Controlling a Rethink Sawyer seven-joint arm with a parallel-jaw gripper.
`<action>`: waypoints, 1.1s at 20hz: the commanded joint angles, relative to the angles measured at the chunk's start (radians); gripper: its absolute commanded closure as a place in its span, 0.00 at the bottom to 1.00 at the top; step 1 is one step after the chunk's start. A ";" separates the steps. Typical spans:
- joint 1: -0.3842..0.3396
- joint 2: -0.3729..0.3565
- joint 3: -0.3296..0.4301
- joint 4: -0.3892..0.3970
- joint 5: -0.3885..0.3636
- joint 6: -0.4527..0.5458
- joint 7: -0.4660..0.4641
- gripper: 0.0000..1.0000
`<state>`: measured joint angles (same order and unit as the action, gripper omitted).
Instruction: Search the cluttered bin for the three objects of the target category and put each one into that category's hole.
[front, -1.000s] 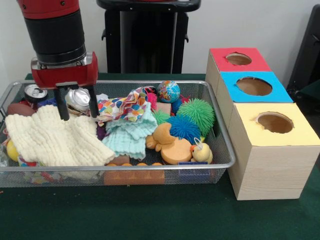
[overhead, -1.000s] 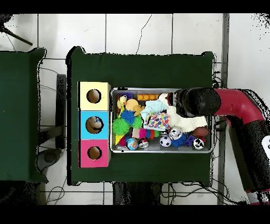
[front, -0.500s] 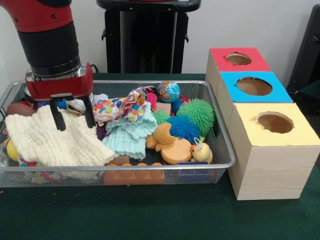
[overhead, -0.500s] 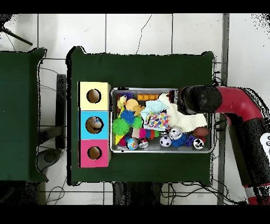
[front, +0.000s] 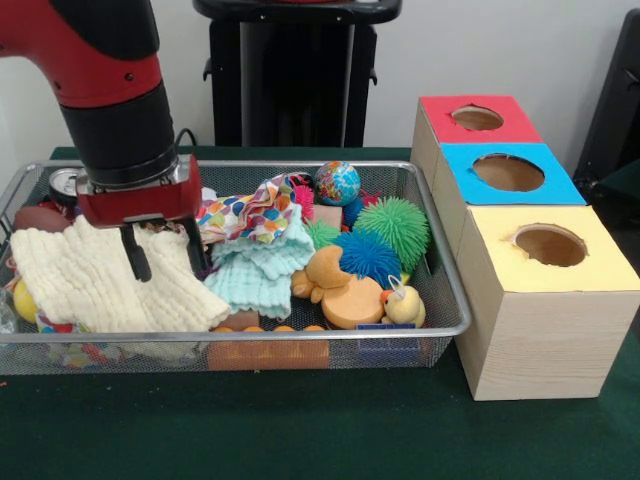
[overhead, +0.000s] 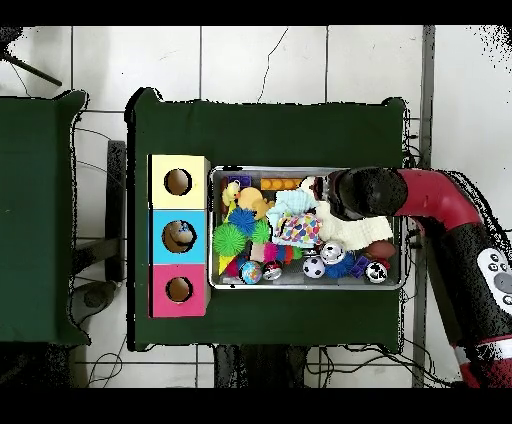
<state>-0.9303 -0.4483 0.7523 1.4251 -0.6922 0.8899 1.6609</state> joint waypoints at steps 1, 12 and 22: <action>-0.012 0.071 -0.020 0.039 -0.076 -0.105 -0.207 0.00; -0.027 0.082 -0.029 0.072 -0.107 -0.146 -0.220 0.00; -0.007 0.056 -0.063 0.119 -0.130 -0.128 -0.172 0.00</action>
<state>-0.9504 -0.4052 0.7500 1.4602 -0.7644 0.7589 1.6609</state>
